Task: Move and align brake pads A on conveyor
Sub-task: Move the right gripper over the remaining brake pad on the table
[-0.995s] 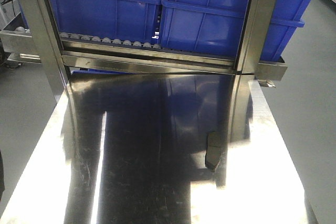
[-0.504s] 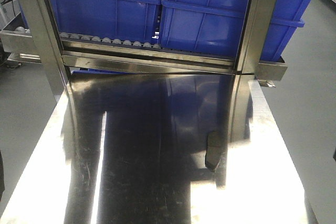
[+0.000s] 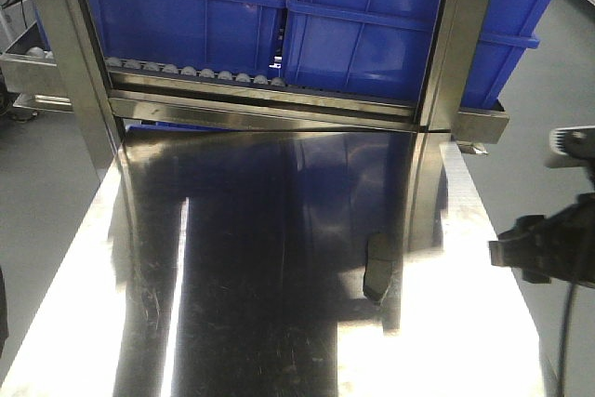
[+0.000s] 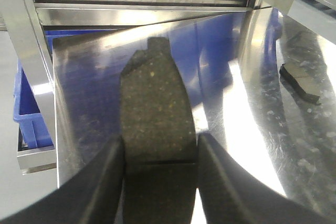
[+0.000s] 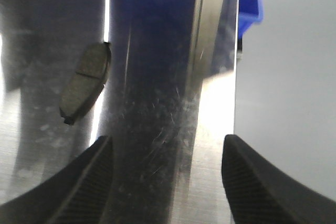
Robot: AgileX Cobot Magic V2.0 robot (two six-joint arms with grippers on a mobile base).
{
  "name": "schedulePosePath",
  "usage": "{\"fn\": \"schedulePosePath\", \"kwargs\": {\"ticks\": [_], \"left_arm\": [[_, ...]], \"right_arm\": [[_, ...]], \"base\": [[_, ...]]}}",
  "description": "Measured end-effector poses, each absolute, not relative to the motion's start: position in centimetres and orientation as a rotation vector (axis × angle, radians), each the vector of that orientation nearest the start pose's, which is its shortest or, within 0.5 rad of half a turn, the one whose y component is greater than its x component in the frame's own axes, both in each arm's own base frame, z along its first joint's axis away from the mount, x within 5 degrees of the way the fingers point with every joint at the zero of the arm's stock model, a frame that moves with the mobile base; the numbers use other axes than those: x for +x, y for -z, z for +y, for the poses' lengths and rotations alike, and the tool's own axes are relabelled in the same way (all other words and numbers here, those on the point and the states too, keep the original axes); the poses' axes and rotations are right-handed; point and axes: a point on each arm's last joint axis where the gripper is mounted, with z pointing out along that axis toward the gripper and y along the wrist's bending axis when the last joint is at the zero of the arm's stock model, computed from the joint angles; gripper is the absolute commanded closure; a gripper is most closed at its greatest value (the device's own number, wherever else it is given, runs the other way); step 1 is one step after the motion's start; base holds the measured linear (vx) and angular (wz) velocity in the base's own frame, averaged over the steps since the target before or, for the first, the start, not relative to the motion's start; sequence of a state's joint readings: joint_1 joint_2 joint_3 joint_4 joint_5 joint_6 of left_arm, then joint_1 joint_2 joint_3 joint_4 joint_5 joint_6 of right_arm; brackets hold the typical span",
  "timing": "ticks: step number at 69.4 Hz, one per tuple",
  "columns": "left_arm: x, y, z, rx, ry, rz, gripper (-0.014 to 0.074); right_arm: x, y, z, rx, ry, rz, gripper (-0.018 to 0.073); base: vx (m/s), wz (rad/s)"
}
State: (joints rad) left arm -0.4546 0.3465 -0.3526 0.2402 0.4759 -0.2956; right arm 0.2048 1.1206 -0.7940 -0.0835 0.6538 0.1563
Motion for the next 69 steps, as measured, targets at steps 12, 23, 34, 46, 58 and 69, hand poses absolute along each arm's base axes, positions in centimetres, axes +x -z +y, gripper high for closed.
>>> {"fn": "schedulePosePath", "kwargs": {"ticks": [12, 23, 34, 46, 58, 69], "left_arm": [[7.6, -26.8, -2.6, 0.290, 0.250, 1.926, 0.0603], [7.6, -26.8, -2.6, 0.290, 0.250, 1.926, 0.0603], [7.6, -26.8, -2.6, 0.290, 0.250, 1.926, 0.0603], [7.6, -26.8, -2.6, 0.290, 0.250, 1.926, 0.0603], [7.6, -26.8, -2.6, 0.290, 0.250, 1.926, 0.0603], [7.6, -26.8, -2.6, 0.290, 0.250, 1.926, 0.0603]], "right_arm": [[24.8, -26.2, 4.7, -0.122, -0.048, 2.598, 0.0132], [27.1, -24.5, 5.5, -0.118, -0.065, 2.683, 0.0132], [28.9, -23.7, 8.1, -0.238, -0.076, 2.744, 0.0132], [31.0, -22.8, 12.0, -0.273, -0.119, 2.777, 0.0132], [33.6, -22.1, 13.3, -0.116, -0.142, 2.815, 0.0121], [35.6, -21.2, 14.2, -0.062, -0.143, 2.873, 0.0112]], "base": [[0.00, 0.00], [0.00, 0.00], [0.00, 0.00], [0.00, 0.00], [0.00, 0.00], [0.00, 0.00]]}}
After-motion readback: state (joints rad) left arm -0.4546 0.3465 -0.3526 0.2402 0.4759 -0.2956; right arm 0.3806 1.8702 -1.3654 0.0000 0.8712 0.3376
